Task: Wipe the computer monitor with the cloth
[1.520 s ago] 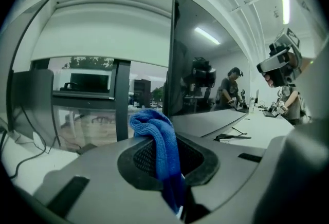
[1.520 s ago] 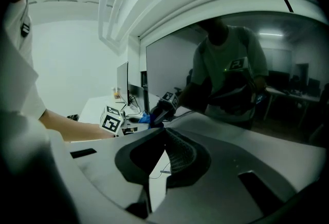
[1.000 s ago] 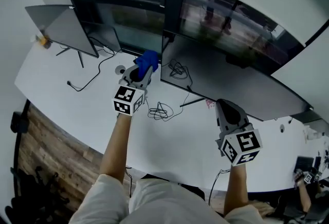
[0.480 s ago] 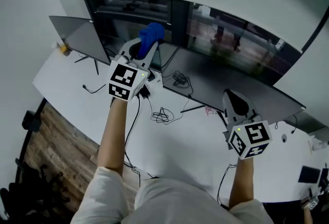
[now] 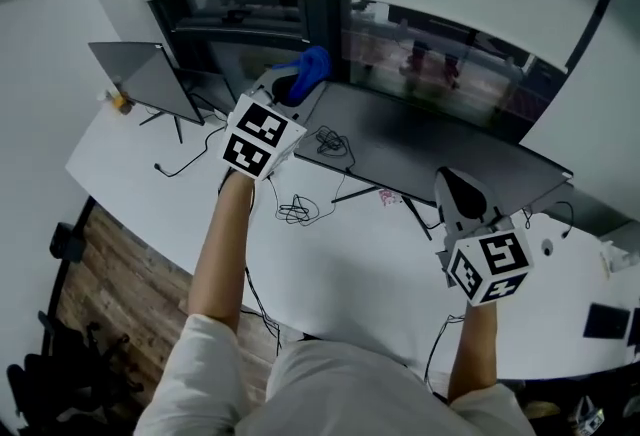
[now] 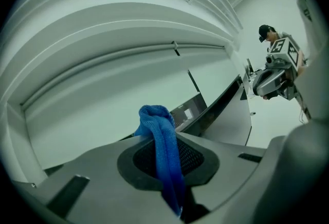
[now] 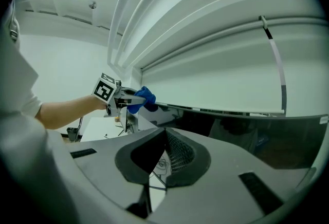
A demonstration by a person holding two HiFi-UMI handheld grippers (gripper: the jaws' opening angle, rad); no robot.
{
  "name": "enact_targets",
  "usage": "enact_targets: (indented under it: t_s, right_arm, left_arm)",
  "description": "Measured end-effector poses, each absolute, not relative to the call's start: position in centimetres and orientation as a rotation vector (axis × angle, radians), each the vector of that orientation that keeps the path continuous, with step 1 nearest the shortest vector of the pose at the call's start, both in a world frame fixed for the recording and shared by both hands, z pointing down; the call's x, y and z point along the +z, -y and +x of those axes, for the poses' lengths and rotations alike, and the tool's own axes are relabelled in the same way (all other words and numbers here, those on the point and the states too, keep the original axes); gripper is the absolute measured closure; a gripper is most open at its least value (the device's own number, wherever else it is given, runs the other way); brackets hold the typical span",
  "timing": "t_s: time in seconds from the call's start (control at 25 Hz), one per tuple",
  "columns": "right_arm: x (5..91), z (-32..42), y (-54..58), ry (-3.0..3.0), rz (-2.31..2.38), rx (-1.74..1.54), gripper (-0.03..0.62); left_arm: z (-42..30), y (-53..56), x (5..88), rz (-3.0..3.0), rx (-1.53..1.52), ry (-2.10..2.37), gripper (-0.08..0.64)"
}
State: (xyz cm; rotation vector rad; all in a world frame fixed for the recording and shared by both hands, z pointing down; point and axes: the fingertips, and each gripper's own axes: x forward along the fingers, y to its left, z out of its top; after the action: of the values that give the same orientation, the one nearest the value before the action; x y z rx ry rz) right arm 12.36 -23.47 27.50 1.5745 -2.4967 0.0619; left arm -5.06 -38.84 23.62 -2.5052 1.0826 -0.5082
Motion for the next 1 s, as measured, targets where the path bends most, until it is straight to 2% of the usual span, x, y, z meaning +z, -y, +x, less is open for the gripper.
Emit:
enact_targets:
  t_s: [1.0]
  right_arm:
    - [30.3, 34.6, 12.8, 2.390, 1.746, 0.134, 0.578]
  left_arm:
    - [29.3, 23.7, 23.4, -2.771, -0.321, -0.614, 0.505]
